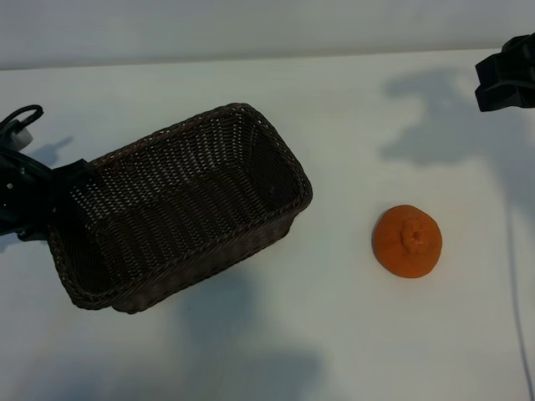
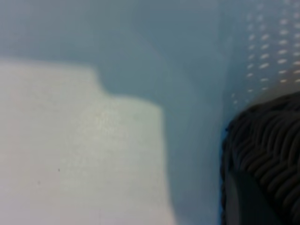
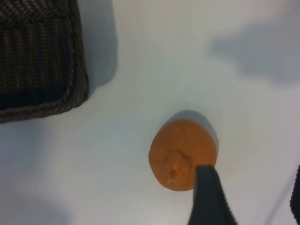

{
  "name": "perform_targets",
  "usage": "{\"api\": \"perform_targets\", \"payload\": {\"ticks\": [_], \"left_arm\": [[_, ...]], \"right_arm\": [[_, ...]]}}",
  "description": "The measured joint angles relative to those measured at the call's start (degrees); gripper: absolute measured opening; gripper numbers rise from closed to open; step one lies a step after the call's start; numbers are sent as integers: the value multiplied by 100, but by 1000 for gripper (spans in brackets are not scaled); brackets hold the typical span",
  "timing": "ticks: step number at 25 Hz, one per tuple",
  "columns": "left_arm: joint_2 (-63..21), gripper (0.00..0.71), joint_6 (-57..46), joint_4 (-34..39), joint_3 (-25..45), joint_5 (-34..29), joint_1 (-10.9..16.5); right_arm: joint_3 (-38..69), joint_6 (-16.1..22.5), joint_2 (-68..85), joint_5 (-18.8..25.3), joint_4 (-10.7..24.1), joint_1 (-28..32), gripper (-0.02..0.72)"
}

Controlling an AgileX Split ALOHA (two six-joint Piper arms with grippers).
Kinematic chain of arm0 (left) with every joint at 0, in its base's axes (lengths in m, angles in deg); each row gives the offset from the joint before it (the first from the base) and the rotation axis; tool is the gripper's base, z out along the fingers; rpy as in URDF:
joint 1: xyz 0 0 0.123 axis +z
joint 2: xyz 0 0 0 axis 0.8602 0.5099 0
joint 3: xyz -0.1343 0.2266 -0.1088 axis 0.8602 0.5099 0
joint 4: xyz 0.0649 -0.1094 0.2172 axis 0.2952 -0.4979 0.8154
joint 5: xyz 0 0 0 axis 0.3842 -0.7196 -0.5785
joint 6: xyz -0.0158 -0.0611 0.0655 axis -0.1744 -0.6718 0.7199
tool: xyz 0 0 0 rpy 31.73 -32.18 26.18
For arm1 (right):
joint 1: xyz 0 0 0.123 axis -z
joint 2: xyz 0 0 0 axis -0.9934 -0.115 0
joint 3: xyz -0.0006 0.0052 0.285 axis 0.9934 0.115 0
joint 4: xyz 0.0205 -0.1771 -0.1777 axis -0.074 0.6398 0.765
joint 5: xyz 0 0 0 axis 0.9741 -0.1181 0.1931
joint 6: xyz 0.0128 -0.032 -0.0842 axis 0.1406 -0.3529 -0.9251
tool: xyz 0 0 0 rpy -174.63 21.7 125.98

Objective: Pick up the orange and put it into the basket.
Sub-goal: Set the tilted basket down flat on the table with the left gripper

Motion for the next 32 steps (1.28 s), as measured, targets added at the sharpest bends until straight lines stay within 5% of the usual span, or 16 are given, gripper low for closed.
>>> {"api": "perform_targets", "payload": {"ticks": [7,19,32], "left_arm": [[-126,179,179,-176,-80,-392,0],[-1089,178,227,-135,-1201,-1910,0],[-1215,178,1566,-124,-1265,-1891,0]], "right_arm": [[0,0,0,0,0,0,421],[0,0,0,0,-5,0,421],[0,0,0,0,-5,0,421]]}}
